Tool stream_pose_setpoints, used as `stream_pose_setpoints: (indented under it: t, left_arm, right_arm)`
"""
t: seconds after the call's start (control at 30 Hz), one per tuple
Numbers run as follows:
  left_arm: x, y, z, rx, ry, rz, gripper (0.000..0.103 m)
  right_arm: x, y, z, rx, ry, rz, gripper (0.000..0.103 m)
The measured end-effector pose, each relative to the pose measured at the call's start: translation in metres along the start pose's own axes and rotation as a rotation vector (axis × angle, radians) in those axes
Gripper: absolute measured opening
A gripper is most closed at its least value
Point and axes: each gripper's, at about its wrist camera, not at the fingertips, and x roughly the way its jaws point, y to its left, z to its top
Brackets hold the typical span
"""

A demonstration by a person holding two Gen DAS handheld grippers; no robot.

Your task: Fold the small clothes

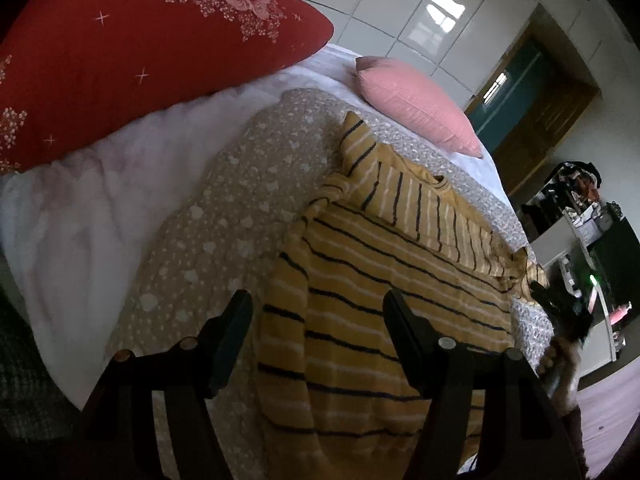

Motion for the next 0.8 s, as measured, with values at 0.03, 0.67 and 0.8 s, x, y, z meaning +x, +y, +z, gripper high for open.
stream_pose_setpoints:
  t: [0.03,0.67,0.8]
  left_arm:
    - [0.000,-0.001,-0.001,0.001,0.002,0.002,0.067]
    - [0.004,-0.048,-0.011,0.054,0.011,-0.013,0.067]
    - [0.001,-0.032,-0.013,0.029,-0.003,-0.029,0.067]
  right_arm:
    - [-0.010,-0.025,-0.001,0.060,-0.018,0.005,0.030]
    - [0.012,-0.187,0.079,0.550,-0.104,0.103,0.014]
    - [-0.038,-0.163,0.108,0.458,-0.232,-0.007,0.012]
